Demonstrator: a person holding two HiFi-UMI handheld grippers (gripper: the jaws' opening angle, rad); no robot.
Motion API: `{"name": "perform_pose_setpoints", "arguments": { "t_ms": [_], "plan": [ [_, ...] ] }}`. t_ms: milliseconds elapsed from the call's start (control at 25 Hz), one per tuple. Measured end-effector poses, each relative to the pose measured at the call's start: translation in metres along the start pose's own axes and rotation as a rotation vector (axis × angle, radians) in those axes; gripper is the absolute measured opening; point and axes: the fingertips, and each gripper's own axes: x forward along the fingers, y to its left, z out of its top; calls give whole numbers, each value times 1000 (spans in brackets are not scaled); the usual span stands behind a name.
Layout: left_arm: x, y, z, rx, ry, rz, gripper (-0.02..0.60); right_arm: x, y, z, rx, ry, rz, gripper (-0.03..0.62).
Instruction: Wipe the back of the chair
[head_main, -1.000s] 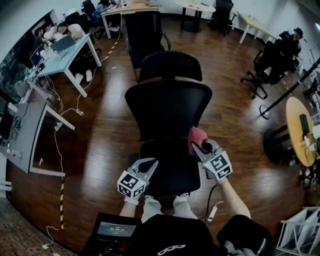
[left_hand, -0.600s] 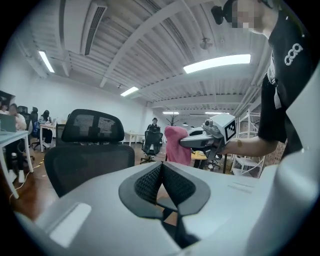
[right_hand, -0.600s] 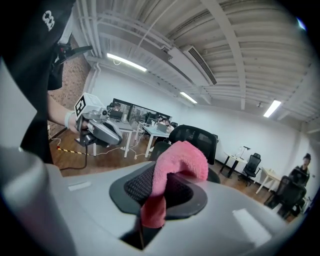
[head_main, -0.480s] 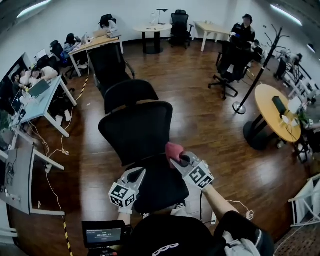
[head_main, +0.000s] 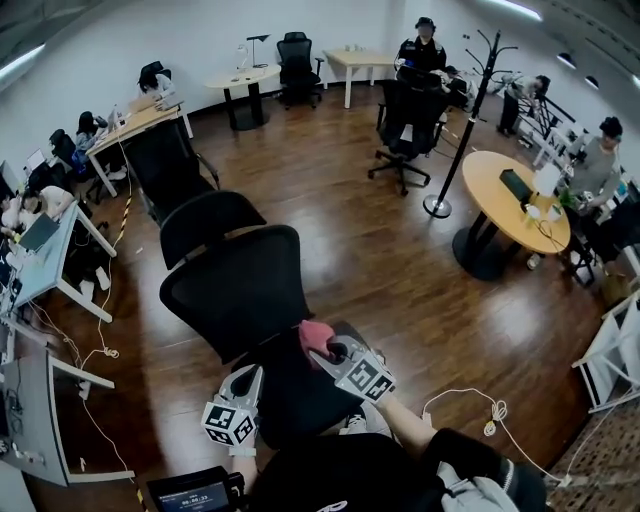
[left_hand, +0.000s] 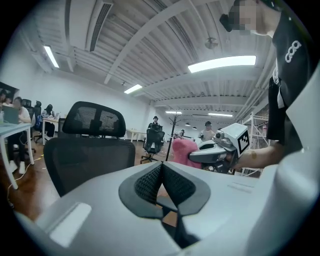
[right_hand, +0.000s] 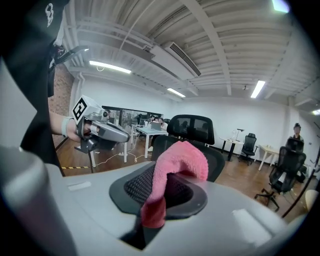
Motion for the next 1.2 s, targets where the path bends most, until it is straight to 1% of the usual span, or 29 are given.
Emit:
{"name": "perform_pose_setpoints", "arguments": {
  "t_ms": [200,360,840,1200],
  "plan": [
    [9,-2,-6,-9,9,0,-11,-5,-2,-15,27,32,-34,43],
    [15,-5,-9,-8,18,-10,-11,-7,-2,-25,24,69,-57,43],
    [23,-7,-20,-25,41,-38,-11,-2,0,-32,75,59,-44,43],
    [25,-3,-20,-35,44,-32,-11,3,-4,-34,89,61,-34,43]
  ]
}}
